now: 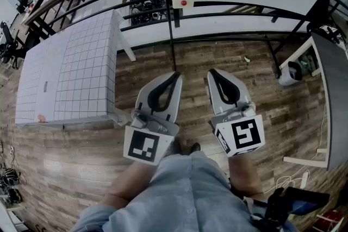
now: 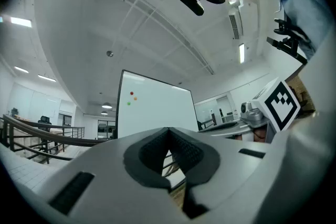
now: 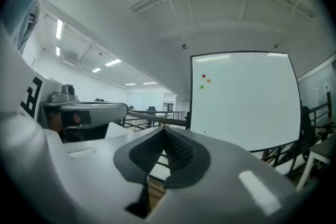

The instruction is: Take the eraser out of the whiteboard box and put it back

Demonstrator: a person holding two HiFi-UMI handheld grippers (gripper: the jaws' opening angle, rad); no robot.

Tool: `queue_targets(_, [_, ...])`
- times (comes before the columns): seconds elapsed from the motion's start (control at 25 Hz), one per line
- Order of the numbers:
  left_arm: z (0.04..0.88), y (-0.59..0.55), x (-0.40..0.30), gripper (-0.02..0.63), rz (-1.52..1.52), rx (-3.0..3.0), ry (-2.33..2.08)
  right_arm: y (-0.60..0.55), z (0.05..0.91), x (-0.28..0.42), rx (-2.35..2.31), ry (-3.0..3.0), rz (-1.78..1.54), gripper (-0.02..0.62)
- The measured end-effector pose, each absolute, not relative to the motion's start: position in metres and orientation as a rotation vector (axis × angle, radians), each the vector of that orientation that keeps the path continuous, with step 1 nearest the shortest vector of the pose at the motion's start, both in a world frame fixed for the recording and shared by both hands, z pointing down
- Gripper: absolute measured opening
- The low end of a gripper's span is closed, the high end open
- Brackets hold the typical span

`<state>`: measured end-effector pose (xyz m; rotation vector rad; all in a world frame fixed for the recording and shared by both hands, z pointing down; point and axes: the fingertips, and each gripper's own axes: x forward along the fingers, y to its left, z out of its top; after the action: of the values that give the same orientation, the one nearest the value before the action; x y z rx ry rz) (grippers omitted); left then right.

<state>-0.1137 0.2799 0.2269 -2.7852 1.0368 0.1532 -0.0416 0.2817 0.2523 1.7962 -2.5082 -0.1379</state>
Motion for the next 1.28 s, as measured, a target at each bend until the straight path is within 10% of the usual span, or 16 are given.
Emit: queue_targets(1.28, [0.241,0.28,-0.07,-0.002,0.089,-2.738,1.126,0.274,0.266,-0.001,1.668,-2.645,-0.063,0.002])
